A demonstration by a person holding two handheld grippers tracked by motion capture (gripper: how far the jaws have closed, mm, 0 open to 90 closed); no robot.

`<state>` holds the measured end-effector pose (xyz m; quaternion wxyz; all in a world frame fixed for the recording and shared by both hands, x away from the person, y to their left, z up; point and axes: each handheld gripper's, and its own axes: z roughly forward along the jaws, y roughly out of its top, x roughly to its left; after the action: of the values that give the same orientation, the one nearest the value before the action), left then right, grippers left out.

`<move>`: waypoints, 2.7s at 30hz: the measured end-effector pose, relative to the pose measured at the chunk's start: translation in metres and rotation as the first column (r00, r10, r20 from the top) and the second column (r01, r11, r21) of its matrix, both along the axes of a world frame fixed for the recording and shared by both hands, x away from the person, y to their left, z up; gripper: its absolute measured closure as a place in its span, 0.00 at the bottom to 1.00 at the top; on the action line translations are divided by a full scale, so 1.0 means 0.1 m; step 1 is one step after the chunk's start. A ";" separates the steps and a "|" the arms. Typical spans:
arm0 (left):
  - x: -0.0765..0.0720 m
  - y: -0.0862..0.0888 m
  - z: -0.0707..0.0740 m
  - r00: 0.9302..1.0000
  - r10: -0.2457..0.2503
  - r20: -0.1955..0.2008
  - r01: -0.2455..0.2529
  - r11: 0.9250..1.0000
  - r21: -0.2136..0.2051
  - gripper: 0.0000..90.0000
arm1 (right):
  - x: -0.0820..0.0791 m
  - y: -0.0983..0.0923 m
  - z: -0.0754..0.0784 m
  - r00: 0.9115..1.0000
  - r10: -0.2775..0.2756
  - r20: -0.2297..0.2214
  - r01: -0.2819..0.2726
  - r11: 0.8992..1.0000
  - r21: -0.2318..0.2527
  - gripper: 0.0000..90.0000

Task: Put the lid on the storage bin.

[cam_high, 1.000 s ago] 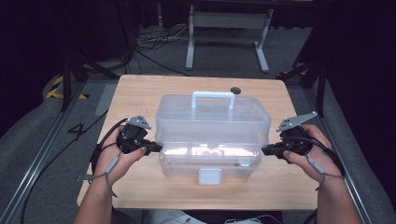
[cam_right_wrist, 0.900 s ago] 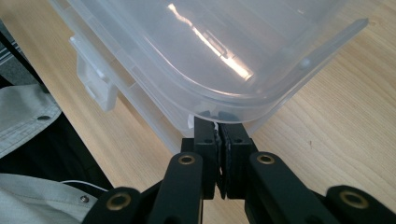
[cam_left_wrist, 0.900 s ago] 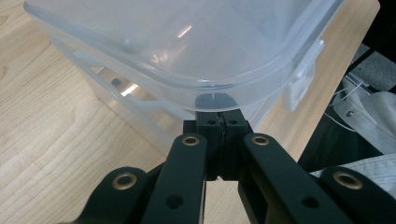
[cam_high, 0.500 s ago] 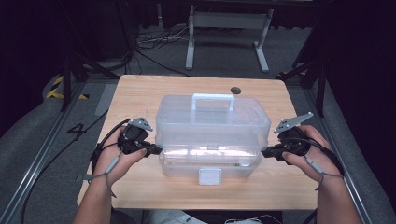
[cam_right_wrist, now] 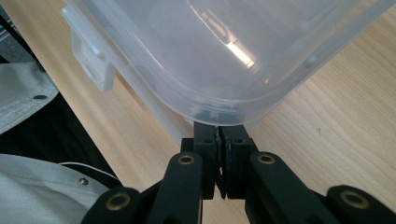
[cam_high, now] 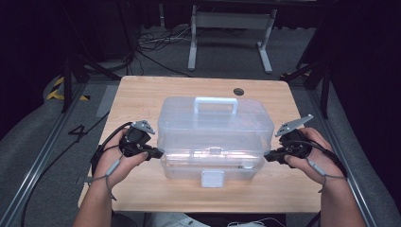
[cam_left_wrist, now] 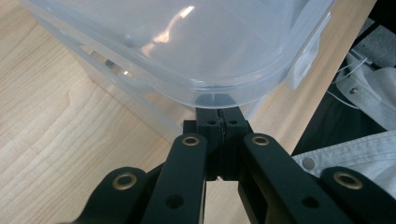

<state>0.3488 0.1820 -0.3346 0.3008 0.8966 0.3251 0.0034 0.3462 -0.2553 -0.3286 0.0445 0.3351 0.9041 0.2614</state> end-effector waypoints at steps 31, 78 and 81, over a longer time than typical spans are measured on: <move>0.00 -0.08 -0.11 0.996 -0.048 -0.069 0.055 0.993 0.103 1.00 | 0.02 0.05 -0.11 0.998 0.024 -0.066 -0.030 0.996 -0.089 0.95; -0.01 -0.12 -0.21 0.989 -0.055 -0.140 0.082 0.976 0.200 0.99 | 0.05 0.03 -0.22 0.989 0.047 -0.143 -0.066 0.989 -0.131 0.94; -0.01 -0.12 -0.21 0.988 -0.060 -0.141 0.087 0.976 0.198 0.97 | 0.06 0.02 -0.22 0.989 0.043 -0.142 -0.062 0.990 -0.127 0.94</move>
<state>0.3479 0.1700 -0.3557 0.1848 0.9322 0.3091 -0.0350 0.3519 -0.2534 -0.3503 -0.0036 0.3248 0.9287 0.1786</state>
